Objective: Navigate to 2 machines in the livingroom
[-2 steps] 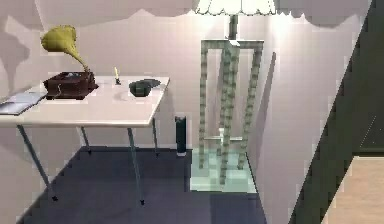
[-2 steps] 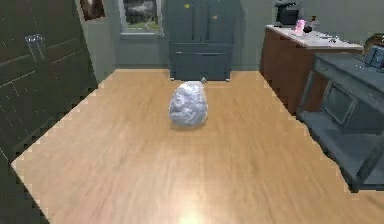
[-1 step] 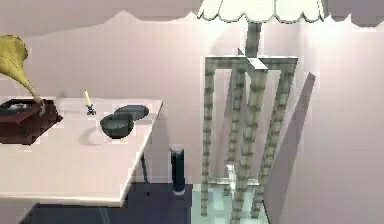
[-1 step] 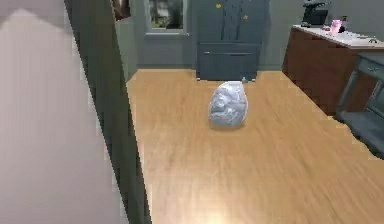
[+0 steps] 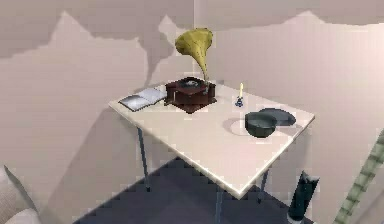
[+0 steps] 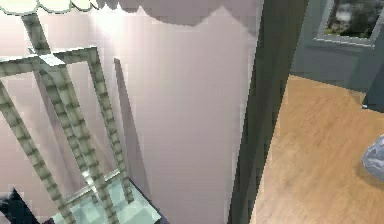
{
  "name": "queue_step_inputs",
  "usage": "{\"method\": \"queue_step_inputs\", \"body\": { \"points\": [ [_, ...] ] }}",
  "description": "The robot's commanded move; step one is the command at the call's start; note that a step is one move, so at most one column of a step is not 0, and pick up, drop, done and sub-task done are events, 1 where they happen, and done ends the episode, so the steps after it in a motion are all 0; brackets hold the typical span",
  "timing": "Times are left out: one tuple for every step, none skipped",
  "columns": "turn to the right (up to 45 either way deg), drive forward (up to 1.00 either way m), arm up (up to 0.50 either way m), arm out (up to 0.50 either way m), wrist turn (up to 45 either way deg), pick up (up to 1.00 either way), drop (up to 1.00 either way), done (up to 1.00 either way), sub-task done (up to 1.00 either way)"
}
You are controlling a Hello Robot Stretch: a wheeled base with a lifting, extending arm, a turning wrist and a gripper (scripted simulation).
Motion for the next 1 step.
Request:
{"method": "queue_step_inputs", "body": {
  "points": [
    [0.0,0.00,0.00,0.00,0.0,0.00,0.00,1.00,0.00]
  ]
}}
